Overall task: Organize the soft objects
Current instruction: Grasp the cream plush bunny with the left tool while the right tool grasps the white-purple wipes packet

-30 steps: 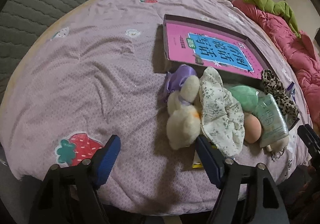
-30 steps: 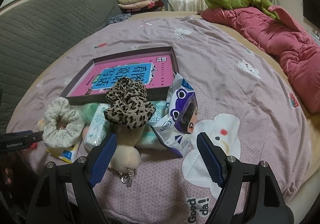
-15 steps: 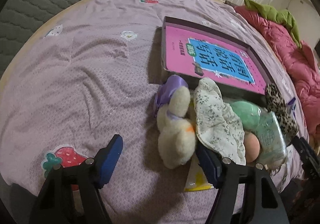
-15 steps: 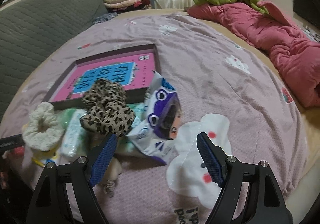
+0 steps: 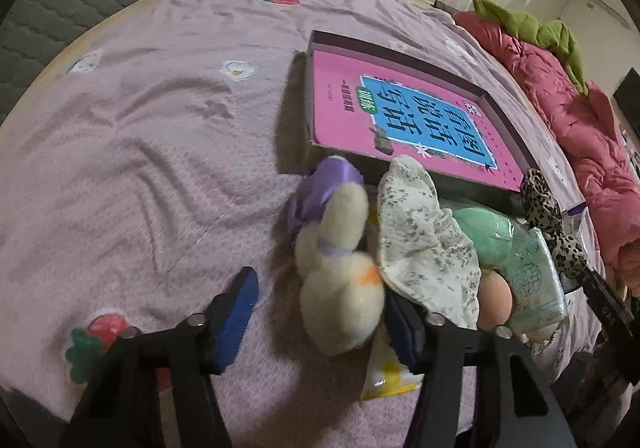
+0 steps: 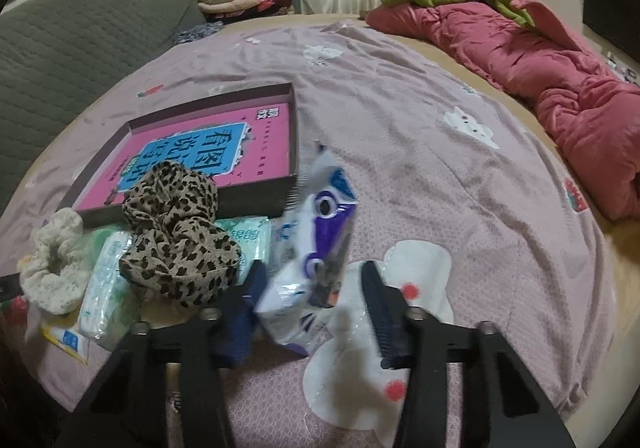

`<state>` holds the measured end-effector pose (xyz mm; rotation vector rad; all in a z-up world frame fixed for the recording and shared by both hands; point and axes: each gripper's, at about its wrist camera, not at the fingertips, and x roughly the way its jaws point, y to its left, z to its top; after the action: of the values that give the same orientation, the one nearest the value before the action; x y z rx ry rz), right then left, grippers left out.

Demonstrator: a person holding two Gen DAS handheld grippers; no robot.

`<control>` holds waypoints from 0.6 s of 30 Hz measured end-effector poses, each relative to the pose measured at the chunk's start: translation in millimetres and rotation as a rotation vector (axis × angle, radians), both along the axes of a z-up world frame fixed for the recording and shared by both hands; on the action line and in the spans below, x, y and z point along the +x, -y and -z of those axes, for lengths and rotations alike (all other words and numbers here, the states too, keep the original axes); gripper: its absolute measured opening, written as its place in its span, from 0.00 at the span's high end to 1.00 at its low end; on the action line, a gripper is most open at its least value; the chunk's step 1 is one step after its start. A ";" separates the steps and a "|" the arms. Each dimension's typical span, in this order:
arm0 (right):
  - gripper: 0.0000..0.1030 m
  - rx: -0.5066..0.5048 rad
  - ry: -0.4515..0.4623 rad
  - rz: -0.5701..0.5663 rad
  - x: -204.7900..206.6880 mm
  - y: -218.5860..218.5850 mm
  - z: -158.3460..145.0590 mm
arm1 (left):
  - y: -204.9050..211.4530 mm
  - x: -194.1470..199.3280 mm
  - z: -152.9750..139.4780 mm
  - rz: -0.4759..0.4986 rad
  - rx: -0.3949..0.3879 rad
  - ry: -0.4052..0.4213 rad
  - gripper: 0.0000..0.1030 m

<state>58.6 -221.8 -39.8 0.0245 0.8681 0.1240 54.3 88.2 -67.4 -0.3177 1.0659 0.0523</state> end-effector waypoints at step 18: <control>0.73 0.134 -0.042 -0.020 -5.3 16.2 -3.1 | -28.6 3.8 9.6 0.021 -0.242 0.021 0.64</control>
<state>53.3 -238.0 -36.6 0.1444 0.9014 0.2013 58.1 116.7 -77.0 -0.5241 1.0565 -0.0997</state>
